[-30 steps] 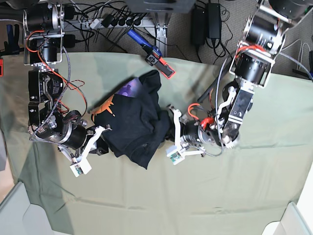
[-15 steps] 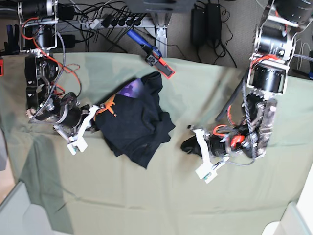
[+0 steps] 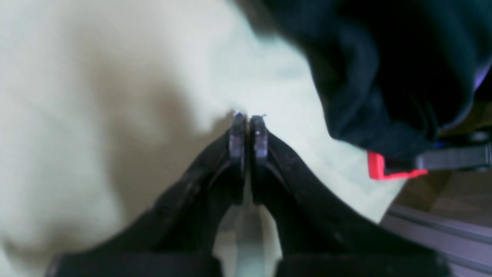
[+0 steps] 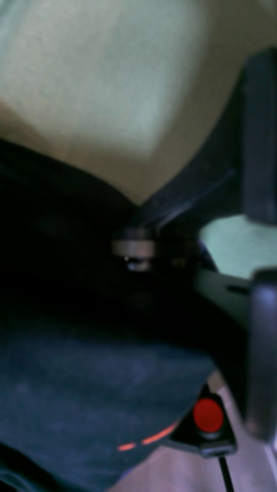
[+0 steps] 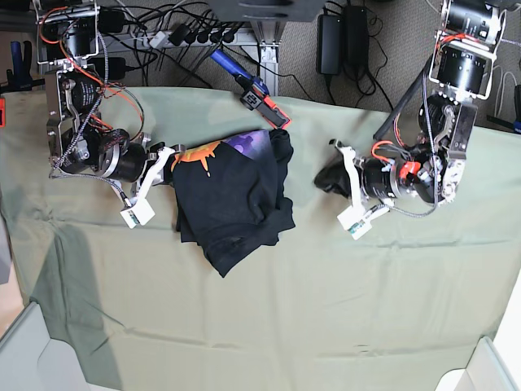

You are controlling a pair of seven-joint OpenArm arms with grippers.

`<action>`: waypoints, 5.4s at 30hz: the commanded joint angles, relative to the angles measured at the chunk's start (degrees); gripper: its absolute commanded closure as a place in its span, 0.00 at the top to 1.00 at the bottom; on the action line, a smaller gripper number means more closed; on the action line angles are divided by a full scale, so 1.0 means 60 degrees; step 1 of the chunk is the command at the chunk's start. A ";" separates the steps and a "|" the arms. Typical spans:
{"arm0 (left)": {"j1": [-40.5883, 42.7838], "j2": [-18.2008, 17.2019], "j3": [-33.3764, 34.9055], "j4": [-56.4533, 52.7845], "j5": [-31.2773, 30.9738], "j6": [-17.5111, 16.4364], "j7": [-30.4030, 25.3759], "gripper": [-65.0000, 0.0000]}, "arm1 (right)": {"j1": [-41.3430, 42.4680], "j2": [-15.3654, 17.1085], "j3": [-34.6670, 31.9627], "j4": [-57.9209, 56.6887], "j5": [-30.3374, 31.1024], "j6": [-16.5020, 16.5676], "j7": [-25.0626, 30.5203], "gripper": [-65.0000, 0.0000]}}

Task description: Fold the T-shirt properly

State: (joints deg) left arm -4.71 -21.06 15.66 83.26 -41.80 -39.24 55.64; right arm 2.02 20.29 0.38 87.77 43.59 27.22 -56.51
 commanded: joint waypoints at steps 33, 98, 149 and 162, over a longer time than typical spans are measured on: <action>0.0022 0.0710 -0.0699 0.2433 -0.1089 -0.0126 0.0222 0.04 | 0.1217 -0.1027 0.0022 0.1643 0.0168 0.0787 0.0412 0.00; 0.4459 -0.1122 -0.6400 0.5453 -0.1526 -0.0126 0.0157 0.04 | -0.2466 0.0769 0.5151 0.3821 0.0601 0.0765 -0.0066 0.00; 0.5453 -0.0557 -0.4044 -0.4601 0.2412 0.0721 -0.3093 0.04 | -0.6787 0.0262 0.3905 -0.4000 -0.2073 0.0499 0.1923 0.00; 0.1807 0.0761 -0.1967 -1.0477 0.4255 0.1982 -0.5665 0.04 | -0.2222 -0.0087 0.1333 -0.9275 -0.3814 -0.0692 0.2670 0.00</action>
State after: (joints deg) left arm 6.13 -15.94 3.92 20.29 -16.10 -27.81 21.37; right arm -10.96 19.03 8.34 31.94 20.47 25.28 -40.03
